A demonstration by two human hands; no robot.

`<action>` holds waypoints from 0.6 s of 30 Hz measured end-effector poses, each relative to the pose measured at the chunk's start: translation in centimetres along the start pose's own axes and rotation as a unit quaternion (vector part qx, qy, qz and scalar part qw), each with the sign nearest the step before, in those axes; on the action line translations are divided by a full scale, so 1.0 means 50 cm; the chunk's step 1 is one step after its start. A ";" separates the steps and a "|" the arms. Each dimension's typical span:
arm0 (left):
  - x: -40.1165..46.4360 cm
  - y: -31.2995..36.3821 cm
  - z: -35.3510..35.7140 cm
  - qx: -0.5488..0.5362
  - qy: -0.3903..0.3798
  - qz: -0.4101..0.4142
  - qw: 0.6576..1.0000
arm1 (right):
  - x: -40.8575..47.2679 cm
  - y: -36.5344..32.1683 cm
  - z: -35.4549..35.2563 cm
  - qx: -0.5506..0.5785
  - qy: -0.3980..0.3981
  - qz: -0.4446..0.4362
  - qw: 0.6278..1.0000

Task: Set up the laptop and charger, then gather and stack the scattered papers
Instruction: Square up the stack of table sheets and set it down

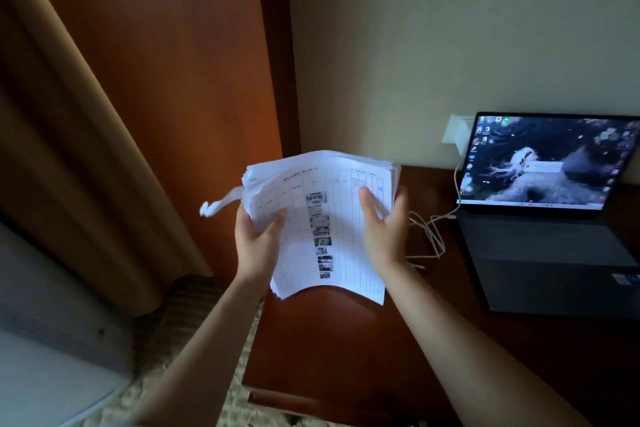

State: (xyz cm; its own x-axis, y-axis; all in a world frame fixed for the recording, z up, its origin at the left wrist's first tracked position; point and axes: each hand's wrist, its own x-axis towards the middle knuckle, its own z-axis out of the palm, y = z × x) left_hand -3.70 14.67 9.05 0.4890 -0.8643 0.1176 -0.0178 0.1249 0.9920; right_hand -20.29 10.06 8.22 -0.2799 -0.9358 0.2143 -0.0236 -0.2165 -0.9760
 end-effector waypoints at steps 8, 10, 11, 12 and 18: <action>-0.007 0.044 0.012 -0.047 0.027 -0.004 0.999 | 0.020 -0.087 0.008 0.038 0.106 0.000 0.994; 0.000 0.060 0.020 -0.023 0.033 0.018 0.999 | 0.033 -0.095 0.011 0.068 0.118 0.020 0.990; 0.003 0.068 0.024 -0.010 0.040 0.029 0.999 | 0.036 -0.095 0.009 0.076 0.118 0.027 0.990; 0.007 0.074 0.028 0.001 0.053 0.032 0.998 | 0.038 -0.093 0.008 0.077 0.117 0.032 0.990; 0.021 0.096 0.048 -0.002 0.113 -0.017 0.993 | 0.046 -0.098 0.003 0.039 0.122 0.033 0.991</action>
State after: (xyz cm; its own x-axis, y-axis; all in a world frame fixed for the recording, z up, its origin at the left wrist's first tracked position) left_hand -5.36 13.17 14.04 0.6719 -0.7374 0.0701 0.0058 0.0999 0.9950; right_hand -20.67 8.91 13.51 -0.5031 -0.8550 0.1259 0.0741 -0.1878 -0.9794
